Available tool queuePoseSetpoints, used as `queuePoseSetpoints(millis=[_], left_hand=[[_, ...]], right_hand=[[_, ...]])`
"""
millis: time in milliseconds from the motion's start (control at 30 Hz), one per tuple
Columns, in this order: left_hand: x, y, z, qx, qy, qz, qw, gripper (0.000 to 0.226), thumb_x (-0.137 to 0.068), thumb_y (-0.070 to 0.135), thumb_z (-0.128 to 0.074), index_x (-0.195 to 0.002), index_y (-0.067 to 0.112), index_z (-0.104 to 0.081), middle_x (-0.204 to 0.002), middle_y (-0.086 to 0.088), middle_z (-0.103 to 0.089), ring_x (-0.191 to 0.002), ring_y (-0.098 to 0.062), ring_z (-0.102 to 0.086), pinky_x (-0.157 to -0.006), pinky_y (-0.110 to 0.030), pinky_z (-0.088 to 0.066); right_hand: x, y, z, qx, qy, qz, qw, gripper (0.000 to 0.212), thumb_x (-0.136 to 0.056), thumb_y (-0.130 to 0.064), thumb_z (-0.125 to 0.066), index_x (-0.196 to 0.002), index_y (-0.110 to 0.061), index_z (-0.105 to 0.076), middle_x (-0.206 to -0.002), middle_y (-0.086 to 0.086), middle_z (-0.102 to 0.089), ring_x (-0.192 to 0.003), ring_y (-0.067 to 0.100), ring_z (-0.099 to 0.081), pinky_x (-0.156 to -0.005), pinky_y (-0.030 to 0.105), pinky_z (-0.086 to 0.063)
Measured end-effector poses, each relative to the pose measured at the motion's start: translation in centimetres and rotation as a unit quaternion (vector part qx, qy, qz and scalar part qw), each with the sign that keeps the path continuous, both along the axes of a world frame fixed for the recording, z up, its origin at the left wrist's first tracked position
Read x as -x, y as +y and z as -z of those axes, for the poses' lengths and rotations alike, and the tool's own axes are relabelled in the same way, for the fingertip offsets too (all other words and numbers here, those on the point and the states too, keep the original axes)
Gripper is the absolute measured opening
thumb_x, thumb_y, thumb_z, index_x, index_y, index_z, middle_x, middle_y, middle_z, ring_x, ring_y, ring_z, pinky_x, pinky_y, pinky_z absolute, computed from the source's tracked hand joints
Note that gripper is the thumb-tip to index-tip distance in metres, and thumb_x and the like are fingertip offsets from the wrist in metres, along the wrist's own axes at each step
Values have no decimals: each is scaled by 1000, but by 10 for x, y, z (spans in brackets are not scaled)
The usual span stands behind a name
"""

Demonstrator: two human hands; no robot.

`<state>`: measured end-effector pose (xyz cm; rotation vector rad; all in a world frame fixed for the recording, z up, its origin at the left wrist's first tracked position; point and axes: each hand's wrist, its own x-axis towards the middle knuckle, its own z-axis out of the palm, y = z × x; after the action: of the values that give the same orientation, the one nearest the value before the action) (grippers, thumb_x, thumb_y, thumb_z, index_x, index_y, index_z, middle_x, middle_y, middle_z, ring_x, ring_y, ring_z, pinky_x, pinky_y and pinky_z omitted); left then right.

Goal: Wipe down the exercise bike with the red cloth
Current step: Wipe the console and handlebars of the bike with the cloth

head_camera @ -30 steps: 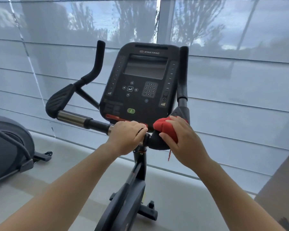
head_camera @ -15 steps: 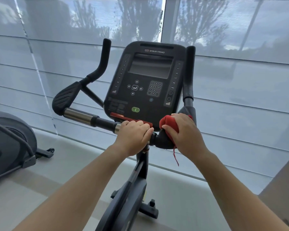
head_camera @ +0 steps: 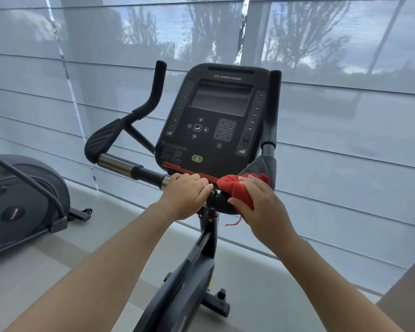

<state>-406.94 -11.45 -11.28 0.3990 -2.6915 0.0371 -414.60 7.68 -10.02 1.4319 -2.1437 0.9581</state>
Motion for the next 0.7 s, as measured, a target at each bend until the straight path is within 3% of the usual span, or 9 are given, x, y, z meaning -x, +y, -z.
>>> queuePoseSetpoints(millis=[100,200,333,433,500,567,700], left_hand=[[-1,-1,-2,4,-1,-4,1000,34,-98,35,-21,-76,22,-42,-77,6,-47,-76,-20,-49,-77,-35,-34],[-1,2,-6,3,-15,-12,1000,35,-97,36,-19,-77,22,-43,-78,4,-46,-76,-21,-46,-75,-36,-33],[-1,-1,-10,-22,-41,6,999,30,-99,37,-25,-85,23,-48,-83,6,-53,-79,-18,-50,-78,-37,-35],[2,-6,-13,-69,20,15,997,30,-99,39,-29,-99,22,-54,-93,4,-60,-86,-17,-55,-80,-39,-45],[6,-9,-16,-76,55,21,995,32,-99,41,-30,-103,21,-56,-95,3,-61,-88,-19,-56,-79,-41,-46],[9,-11,-16,-72,46,28,996,36,-98,44,-29,-105,22,-57,-96,2,-60,-91,-19,-56,-80,-42,-46],[12,-15,-11,-54,-10,26,998,41,-96,47,-23,-106,25,-56,-99,4,-61,-91,-18,-58,-78,-39,-47]], right_hand=[[4,1,-2,3,-5,-14,1000,28,-86,-30,-63,-112,-18,-63,-114,-3,-62,-110,14,-51,-94,16,-34],[15,-7,-15,-1,-45,-27,999,19,-88,-30,-61,-102,-19,-65,-101,-7,-63,-96,12,-53,-84,21,-39],[36,-15,-47,82,-65,7,994,24,-88,-35,-60,-102,-16,-62,-97,-8,-61,-90,14,-56,-78,24,-40],[48,-21,-56,23,-7,26,999,36,-88,-39,-58,-113,-14,-59,-115,0,-61,-106,18,-54,-90,31,-42],[50,-24,-44,-66,-8,13,998,43,-88,-41,-56,-122,-14,-56,-131,2,-54,-124,20,-44,-102,31,-32],[45,-23,-29,-95,-32,13,995,46,-90,-43,-54,-128,-17,-53,-140,-1,-47,-135,17,-32,-108,31,-25],[33,-13,-19,-39,-30,-23,999,28,-88,-36,-57,-115,-26,-61,-124,-8,-57,-126,10,-41,-106,29,-33]])
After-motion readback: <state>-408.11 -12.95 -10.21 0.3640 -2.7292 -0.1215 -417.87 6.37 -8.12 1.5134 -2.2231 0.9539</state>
